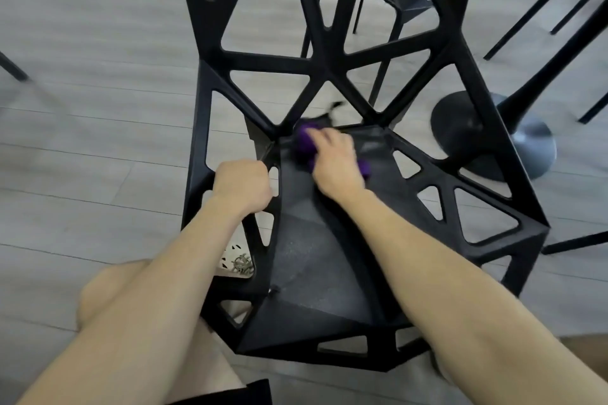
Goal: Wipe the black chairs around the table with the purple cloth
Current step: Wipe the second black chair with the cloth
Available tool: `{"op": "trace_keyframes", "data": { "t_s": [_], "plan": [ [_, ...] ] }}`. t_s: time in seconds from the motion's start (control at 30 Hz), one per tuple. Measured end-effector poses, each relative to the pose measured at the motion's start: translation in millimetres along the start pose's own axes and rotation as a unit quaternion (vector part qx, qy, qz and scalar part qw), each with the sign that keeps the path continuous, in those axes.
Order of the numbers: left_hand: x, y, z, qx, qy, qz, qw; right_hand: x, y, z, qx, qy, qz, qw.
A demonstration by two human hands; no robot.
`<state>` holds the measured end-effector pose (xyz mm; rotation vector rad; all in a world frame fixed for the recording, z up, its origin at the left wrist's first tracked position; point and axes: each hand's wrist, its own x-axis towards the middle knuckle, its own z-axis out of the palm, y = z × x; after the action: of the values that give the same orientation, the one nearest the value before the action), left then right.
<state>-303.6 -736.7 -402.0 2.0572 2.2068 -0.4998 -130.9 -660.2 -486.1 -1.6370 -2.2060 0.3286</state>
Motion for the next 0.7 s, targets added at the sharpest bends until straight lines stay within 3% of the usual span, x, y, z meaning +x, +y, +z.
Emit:
{"op": "trace_keyframes", "data": {
  "t_s": [0.07,0.17,0.23,0.3,0.37,0.53,0.7],
  "plan": [
    [-2.0,0.6,-0.1,0.007,0.007,0.004,1.000,6.9,-36.0,12.6,0.006,-0.041,-0.078,0.996],
    [-0.9,-1.4,3.0,0.009,0.007,0.007,1.000,9.1,-20.1,0.5,-0.069,-0.046,-0.106,0.991],
    [0.4,-2.7,4.1,0.009,0.013,0.007,1.000,9.6,24.1,-17.6,-0.140,-0.018,-0.047,0.989],
    [0.3,-2.2,3.6,0.005,0.013,0.004,1.000,12.1,62.3,-38.8,-0.141,0.000,0.028,0.990],
    [0.1,-1.2,1.5,0.004,0.014,0.002,1.000,13.8,57.5,-42.0,-0.145,0.007,0.060,0.988],
    [-5.5,-2.3,0.8,0.014,0.006,0.007,1.000,17.4,-52.6,3.6,-0.086,-0.069,-0.068,0.992],
    [-13.5,-1.6,-9.3,0.043,-0.014,0.034,0.998,7.2,-37.9,-8.8,-0.096,-0.088,-0.100,0.986]
  ]
}}
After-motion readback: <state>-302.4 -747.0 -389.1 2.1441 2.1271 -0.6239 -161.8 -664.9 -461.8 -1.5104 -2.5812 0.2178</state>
